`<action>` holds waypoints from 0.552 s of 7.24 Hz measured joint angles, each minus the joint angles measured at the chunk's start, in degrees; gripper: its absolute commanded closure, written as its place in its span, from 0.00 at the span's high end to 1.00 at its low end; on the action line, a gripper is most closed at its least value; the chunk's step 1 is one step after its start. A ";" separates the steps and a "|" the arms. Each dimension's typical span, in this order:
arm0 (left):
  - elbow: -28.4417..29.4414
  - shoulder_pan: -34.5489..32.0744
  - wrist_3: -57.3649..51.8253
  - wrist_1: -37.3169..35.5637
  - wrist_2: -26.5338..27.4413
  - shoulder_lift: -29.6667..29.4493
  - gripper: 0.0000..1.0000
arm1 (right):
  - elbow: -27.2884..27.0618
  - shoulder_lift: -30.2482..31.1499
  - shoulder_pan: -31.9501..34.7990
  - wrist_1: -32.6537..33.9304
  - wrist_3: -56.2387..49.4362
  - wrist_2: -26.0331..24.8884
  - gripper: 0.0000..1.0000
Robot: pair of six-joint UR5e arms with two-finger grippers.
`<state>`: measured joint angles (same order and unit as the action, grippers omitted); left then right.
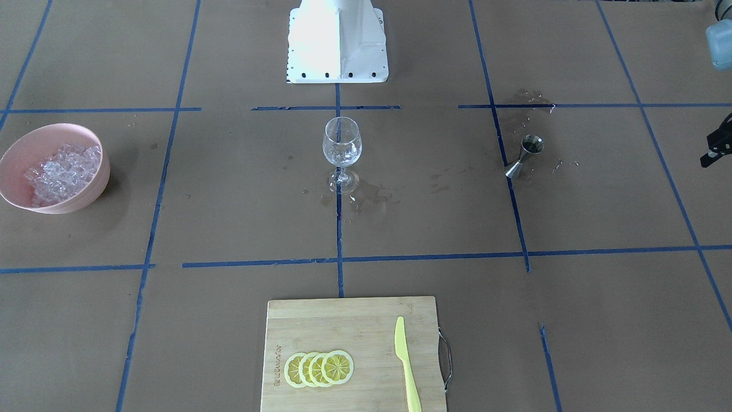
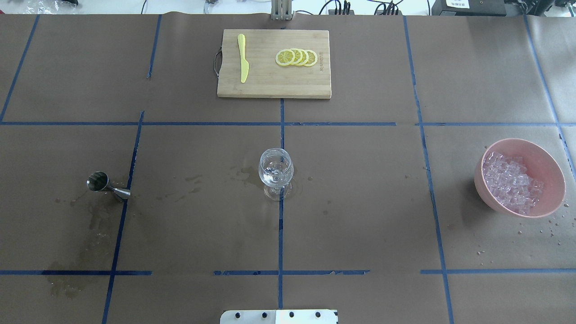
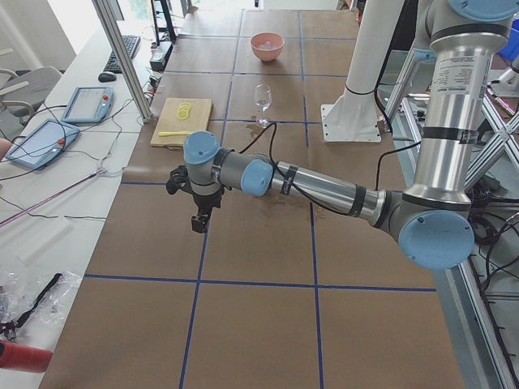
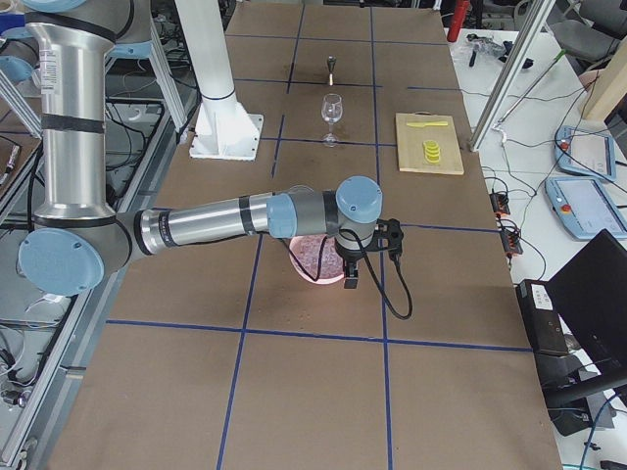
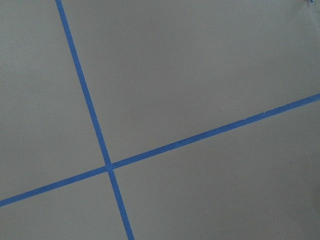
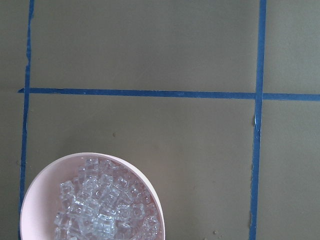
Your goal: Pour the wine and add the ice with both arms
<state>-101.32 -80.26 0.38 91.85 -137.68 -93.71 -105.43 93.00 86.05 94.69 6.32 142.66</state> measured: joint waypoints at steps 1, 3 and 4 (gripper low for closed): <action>-1.45 1.15 0.79 0.71 -1.85 0.50 1.00 | 0.02 -0.12 -0.12 -0.75 0.07 1.25 1.00; -6.87 7.97 4.23 2.17 -0.73 0.73 0.94 | 0.05 -0.18 -0.44 -1.64 0.27 4.13 1.00; -9.49 13.69 10.50 3.99 3.65 0.82 0.81 | 0.11 -0.19 -0.52 -1.74 0.42 5.47 1.00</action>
<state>-110.81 -66.56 10.88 95.84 -134.03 -92.90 -105.32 92.82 85.53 92.95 6.74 148.12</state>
